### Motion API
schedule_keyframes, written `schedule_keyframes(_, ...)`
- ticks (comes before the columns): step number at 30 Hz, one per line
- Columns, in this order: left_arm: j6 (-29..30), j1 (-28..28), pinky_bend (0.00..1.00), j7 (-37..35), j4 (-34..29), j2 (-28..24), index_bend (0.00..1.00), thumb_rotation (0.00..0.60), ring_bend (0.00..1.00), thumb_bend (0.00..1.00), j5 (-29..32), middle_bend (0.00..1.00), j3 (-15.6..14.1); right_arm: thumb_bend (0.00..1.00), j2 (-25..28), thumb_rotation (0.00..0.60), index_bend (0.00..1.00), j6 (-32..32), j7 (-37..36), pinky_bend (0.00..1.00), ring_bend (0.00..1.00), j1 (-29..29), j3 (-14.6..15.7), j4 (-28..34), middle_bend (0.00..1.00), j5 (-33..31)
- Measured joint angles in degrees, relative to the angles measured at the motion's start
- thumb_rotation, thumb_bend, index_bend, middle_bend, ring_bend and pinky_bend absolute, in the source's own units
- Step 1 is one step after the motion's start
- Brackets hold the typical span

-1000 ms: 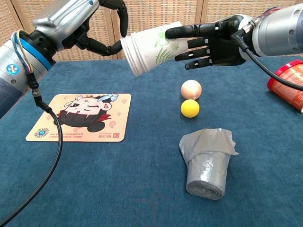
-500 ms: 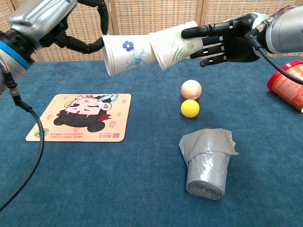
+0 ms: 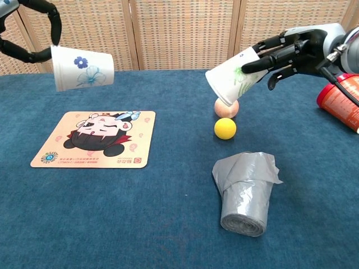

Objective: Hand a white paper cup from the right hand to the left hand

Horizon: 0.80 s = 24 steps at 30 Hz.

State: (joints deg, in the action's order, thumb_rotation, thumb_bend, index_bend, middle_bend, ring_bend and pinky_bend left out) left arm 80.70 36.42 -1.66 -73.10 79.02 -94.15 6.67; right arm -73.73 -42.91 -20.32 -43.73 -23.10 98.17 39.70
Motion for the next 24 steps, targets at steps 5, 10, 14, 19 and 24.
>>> schedule_keyframes(5,-9.42,0.62,0.0,-5.29,-3.06,-9.93,0.68,0.6,0.0,0.6,0.05,0.0,-3.64,0.47,-0.93,0.6,0.58,-4.53,5.99,0.64,0.54,0.99,3.82,-1.72,0.63,6.59)
schedule_keyframes(10,-19.79,2.1,0.0,-7.62,-5.91,-16.02,0.68,0.6,0.0,0.61,2.29,0.0,-5.85,0.48,-2.36,0.6,0.58,-9.08,13.31,0.64,0.54,1.47,7.04,-4.86,0.63,12.45)
schedule_keyframes(14,-26.23,3.43,0.0,-7.3,-7.01,-17.03,0.66,0.6,0.0,0.61,6.12,0.0,-6.24,0.48,-3.82,0.6,0.58,-12.42,20.59,0.64,0.54,1.58,9.68,-8.04,0.62,16.65)
schedule_keyframes(19,-30.88,4.67,0.0,-5.93,-7.39,-16.64,0.01,0.6,0.0,0.41,10.96,0.0,-5.64,0.31,-4.75,0.6,0.34,-15.04,28.19,0.52,0.4,1.68,12.75,-11.11,0.34,21.53)
schedule_keyframes(24,-32.38,5.06,0.0,-5.45,-8.58,-17.21,0.0,0.6,0.0,0.21,14.35,0.0,-4.12,0.04,-4.33,0.6,0.05,-17.03,35.27,0.18,0.04,2.12,14.09,-11.02,0.01,22.3)
